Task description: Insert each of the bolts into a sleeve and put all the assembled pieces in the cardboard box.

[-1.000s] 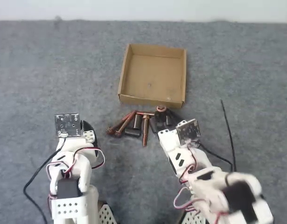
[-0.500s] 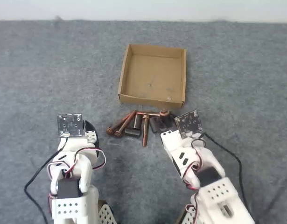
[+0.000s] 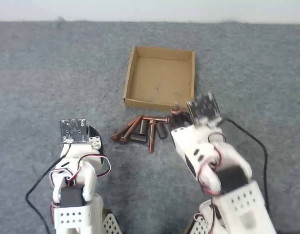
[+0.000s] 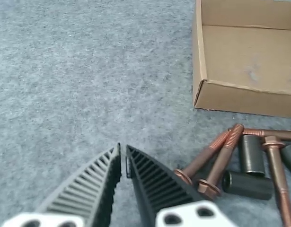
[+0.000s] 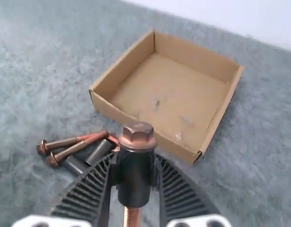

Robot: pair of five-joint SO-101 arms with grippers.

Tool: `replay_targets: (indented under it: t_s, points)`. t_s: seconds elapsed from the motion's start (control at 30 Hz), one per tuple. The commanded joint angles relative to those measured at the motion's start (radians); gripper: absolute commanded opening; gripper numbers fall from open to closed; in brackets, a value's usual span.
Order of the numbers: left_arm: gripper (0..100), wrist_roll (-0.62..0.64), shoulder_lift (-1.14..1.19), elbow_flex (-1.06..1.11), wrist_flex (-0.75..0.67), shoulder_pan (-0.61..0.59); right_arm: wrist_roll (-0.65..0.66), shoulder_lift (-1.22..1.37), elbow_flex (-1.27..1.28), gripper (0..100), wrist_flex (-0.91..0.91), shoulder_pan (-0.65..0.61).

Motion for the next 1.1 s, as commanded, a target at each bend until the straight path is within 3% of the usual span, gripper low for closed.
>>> replay_targets:
  t_s: [0.0, 0.2, 0.47, 0.7, 0.9, 1.07]
  points:
    - [1, -0.008, 0.012, -0.012, 0.003, 0.000, 0.003, 0.223, -0.230, 0.6, 0.031, 0.013]
    - [1, -0.008, 0.012, -0.012, 0.003, 0.000, 0.012, 0.568, -0.571, 0.6, 0.176, 0.015]
    - [1, -0.081, 0.012, -0.012, 0.005, 0.002, 0.180, 0.923, -0.910, 0.6, 0.209, 0.079]
    - [1, -0.103, 0.012, -0.012, 0.005, 0.002, 0.175, 1.236, -1.155, 1.7, 0.209, 0.182]
    - [1, -0.103, 0.012, -0.012, 0.005, 0.002, 0.081, 1.423, -1.293, 11.5, 0.208, 0.185]
    - [1, -0.103, 0.012, -0.012, 0.005, 0.002, 0.064, 1.527, -1.412, 10.3, 0.208, 0.185]
